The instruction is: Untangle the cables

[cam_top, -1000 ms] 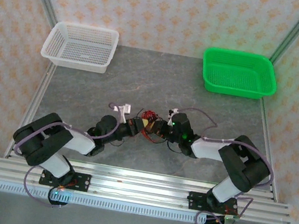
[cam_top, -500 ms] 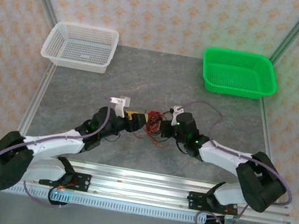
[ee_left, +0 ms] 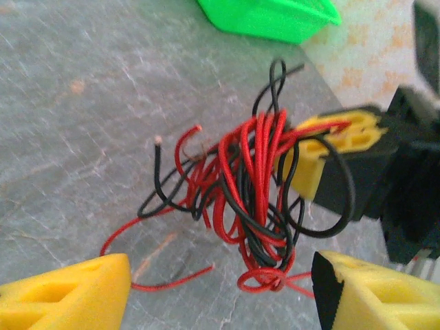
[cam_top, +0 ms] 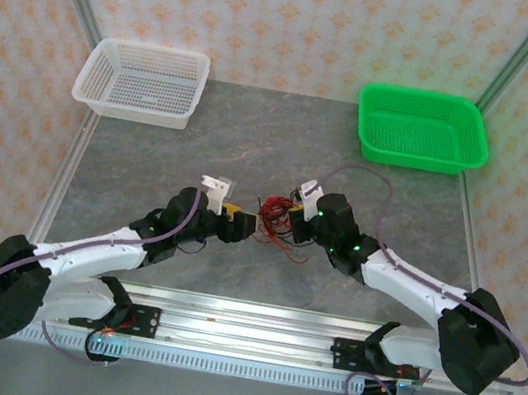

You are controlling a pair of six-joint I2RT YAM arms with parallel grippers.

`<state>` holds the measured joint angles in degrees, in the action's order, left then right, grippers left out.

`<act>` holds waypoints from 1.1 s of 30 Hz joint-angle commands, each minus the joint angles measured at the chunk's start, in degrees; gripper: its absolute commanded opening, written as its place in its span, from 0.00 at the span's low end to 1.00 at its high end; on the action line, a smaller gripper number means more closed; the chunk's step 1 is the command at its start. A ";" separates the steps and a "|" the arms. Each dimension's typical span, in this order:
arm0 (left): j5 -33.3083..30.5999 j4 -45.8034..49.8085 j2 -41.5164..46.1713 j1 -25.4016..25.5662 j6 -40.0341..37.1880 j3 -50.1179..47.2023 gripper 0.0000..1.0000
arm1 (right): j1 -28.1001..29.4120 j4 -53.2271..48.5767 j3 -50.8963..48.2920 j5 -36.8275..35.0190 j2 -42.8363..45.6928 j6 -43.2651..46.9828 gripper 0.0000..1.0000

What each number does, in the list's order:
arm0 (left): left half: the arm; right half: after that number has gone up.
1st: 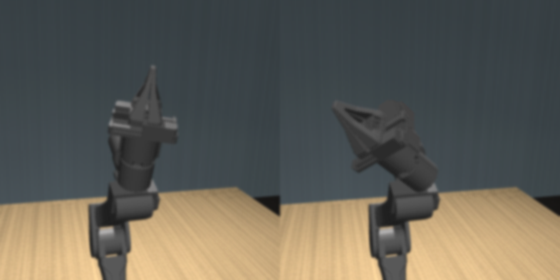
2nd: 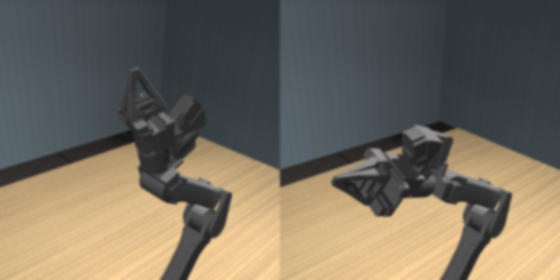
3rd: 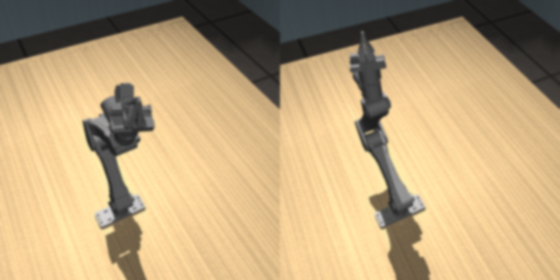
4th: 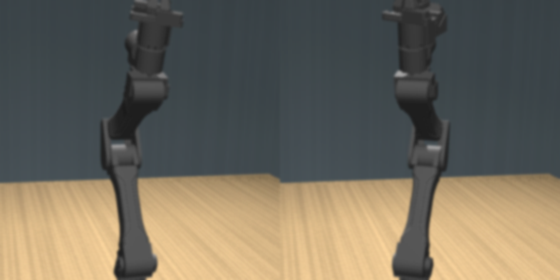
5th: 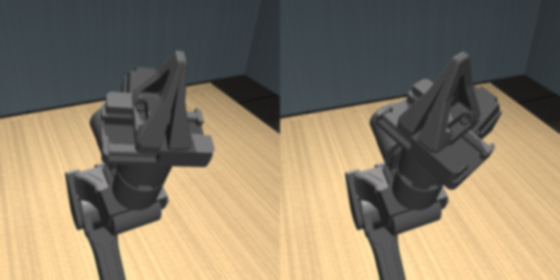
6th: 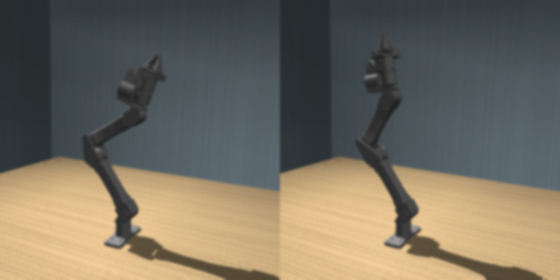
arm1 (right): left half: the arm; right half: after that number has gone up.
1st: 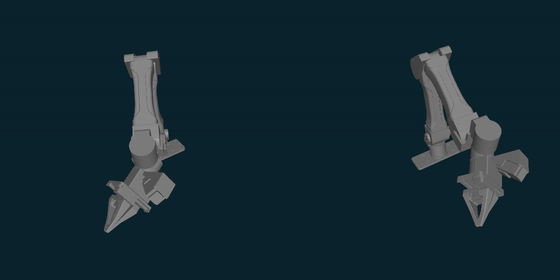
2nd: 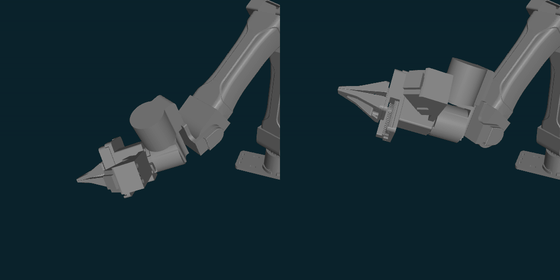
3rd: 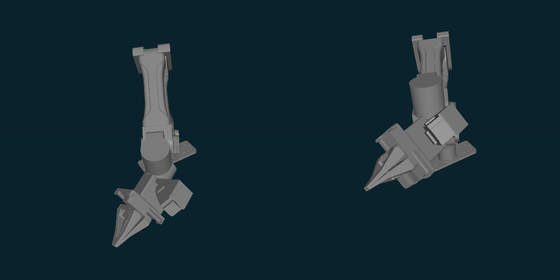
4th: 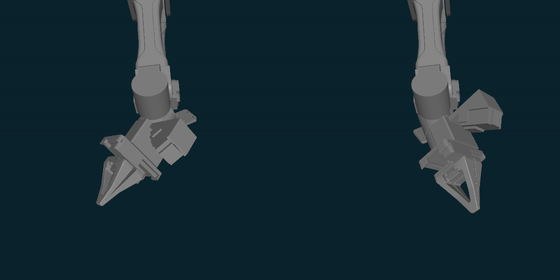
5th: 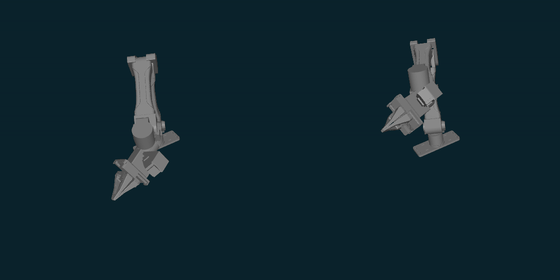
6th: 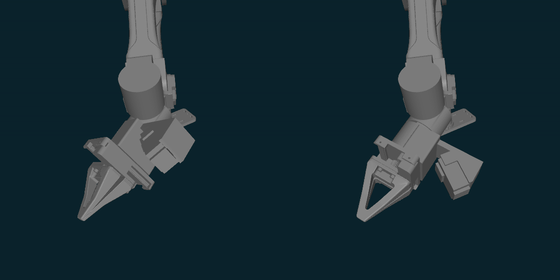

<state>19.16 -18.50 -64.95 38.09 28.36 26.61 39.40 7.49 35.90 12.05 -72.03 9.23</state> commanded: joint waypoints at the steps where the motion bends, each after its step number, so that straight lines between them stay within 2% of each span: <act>1: 6.82 -4.48 -1.76 -0.34 -2.97 2.37 0.72 | 0.33 -0.78 2.46 1.13 0.69 4.16 0.00; 4: 10.34 -7.21 -2.54 -0.28 -4.26 2.48 0.72 | 0.32 -2.09 3.42 1.55 0.31 4.91 0.00; 9: 9.25 -5.70 -4.05 -0.29 -7.78 3.65 0.73 | 0.42 -2.69 3.67 4.23 1.05 5.29 0.00; 15: 11.25 -8.20 -6.11 -0.30 -8.89 3.47 0.67 | 0.51 -4.27 4.31 6.43 1.09 5.14 0.00; 20: 10.17 -9.75 -7.48 -0.29 -9.28 3.09 0.62 | 1.53 -4.76 4.59 6.81 1.19 4.86 0.00; 23: 10.10 -10.56 -8.60 -0.29 -9.30 3.27 0.50 | 2.45 -5.24 4.96 6.71 1.16 4.31 0.00; 27: 11.38 -12.45 -10.05 -0.29 -8.54 3.23 0.25 | 3.03 -4.79 4.71 5.52 1.60 2.33 0.00; 30: 11.57 -13.84 -10.73 -0.29 -7.72 2.84 0.03 | 3.05 -3.35 4.02 3.14 2.13 -1.09 0.00; 33: 9.92 -16.68 -9.76 -0.29 -5.87 0.93 0.00 | 3.04 -2.30 3.65 -1.02 2.01 -7.56 0.00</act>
<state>29.15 -29.52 -75.48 37.76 21.12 28.75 42.00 2.26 38.63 15.35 -71.75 8.40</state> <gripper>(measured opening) 0.048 0.075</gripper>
